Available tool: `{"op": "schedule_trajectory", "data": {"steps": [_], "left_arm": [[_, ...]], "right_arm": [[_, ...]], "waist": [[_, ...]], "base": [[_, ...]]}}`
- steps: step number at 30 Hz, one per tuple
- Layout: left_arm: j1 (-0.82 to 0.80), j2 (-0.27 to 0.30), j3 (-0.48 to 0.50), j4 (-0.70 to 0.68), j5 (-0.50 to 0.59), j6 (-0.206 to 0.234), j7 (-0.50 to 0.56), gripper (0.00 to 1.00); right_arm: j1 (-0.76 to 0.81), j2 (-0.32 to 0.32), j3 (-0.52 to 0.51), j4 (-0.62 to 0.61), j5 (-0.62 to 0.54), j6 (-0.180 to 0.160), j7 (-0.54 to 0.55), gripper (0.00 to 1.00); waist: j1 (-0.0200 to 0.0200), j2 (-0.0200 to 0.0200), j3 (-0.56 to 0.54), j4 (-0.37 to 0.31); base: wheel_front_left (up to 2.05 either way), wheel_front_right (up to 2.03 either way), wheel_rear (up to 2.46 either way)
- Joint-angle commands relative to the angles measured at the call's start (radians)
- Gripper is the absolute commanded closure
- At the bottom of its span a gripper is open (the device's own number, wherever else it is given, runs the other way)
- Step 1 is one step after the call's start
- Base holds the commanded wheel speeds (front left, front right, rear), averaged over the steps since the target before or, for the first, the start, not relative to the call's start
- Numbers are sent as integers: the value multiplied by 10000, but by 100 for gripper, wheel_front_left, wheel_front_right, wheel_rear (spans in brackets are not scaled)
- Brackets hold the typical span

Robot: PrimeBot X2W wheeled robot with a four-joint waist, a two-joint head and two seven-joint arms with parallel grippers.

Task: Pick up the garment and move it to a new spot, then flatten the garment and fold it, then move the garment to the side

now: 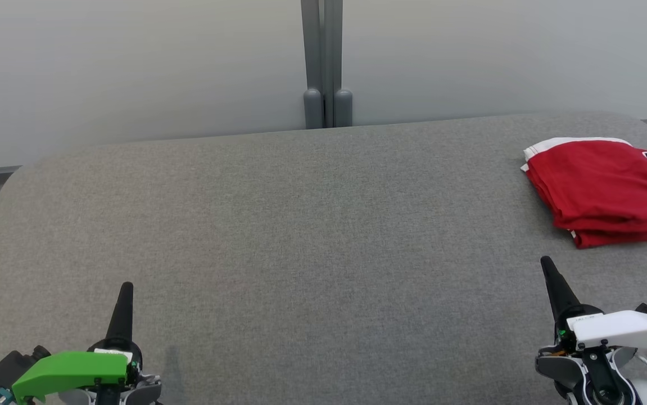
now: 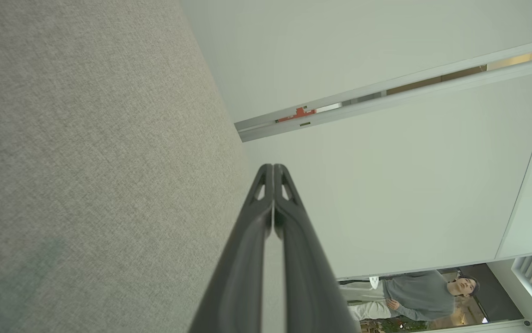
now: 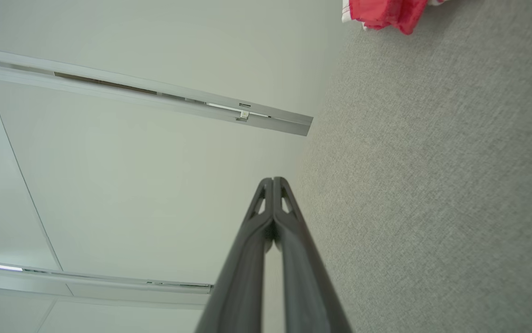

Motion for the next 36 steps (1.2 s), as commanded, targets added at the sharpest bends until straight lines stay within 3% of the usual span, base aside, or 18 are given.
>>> {"op": "schedule_trajectory", "data": {"steps": [1, 36], "left_arm": [[-257, 48, 88, -27, -244, -76, 66, 100], [-831, -8, 581, 182, -2409, -274, 745, 100]], "right_arm": [[-235, -5, -48, -16, 233, 8, 76, 100], [-624, 50, -357, 147, 2530, 7, 690, 100]], "waist": [[0, 0, 17, -1], [0, 0, 401, -23]], "base": [[0, 0, 0], [0, 0, 0]]}}
